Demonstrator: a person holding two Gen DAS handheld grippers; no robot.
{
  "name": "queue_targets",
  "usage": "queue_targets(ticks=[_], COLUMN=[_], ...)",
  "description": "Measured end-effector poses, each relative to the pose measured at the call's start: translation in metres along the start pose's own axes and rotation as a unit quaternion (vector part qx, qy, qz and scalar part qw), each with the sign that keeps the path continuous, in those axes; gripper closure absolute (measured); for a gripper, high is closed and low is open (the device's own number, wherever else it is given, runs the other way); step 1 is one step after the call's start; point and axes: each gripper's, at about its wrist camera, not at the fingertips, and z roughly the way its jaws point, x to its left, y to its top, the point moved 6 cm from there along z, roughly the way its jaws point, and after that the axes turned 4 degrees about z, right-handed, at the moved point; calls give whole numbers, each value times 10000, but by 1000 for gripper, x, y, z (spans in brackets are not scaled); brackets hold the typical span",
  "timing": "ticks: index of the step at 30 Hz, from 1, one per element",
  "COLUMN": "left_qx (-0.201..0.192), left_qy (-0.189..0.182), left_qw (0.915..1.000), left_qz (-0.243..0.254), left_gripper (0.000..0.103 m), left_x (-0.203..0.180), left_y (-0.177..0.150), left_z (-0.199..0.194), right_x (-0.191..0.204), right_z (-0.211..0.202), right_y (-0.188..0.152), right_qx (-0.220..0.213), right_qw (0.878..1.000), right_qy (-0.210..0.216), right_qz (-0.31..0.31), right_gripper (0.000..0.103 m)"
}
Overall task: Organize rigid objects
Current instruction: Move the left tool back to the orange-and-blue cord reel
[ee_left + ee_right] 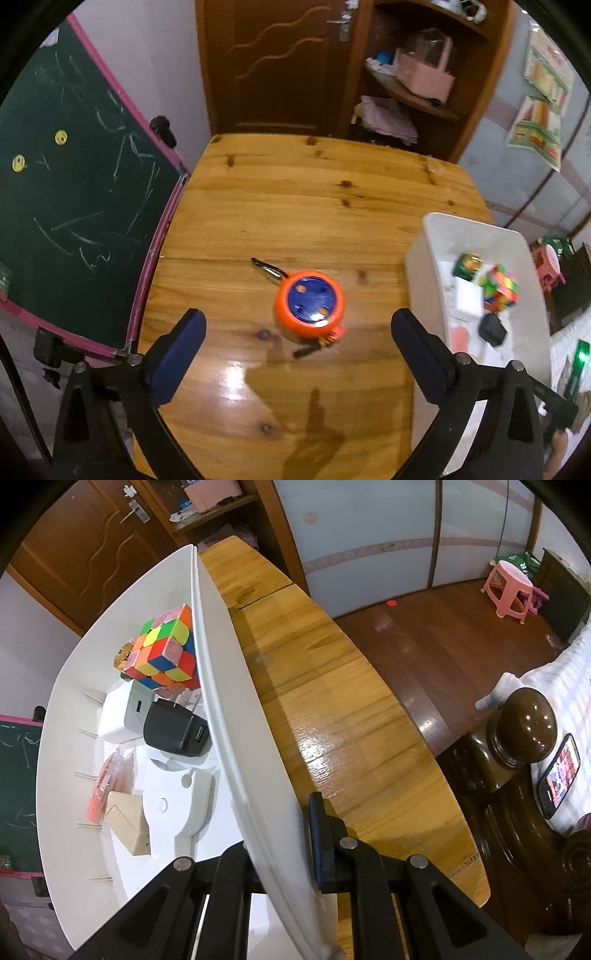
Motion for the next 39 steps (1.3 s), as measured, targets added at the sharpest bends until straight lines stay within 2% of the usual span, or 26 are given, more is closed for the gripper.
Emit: queue_targets(ticks=[12, 18, 30, 33, 39], left_qx=[823, 1110, 1406, 1401, 1339], left_qy=[-212, -204, 42, 258, 323], left_qw=[9959, 9930, 9897, 9894, 9899], left_qz=[-316, -346, -259, -286, -333], left_gripper=[2, 2, 2, 3, 5], left_x=[2, -4, -14, -12, -13], left_y=[3, 0, -16, -17, -19], left_z=[96, 124, 148, 151, 151], right_x=[4, 5, 4, 4, 4], right_z=[-3, -3, -3, -3, -2], right_y=[-1, -1, -1, -1, -1], right_qx=[24, 60, 70, 69, 71], right_qw=[9997, 9997, 9997, 9997, 9998], right_qy=[-224, -227, -214, -224, -205], right_qz=[-14, 28, 29, 10, 8], right_gripper=[90, 90, 90, 90, 90])
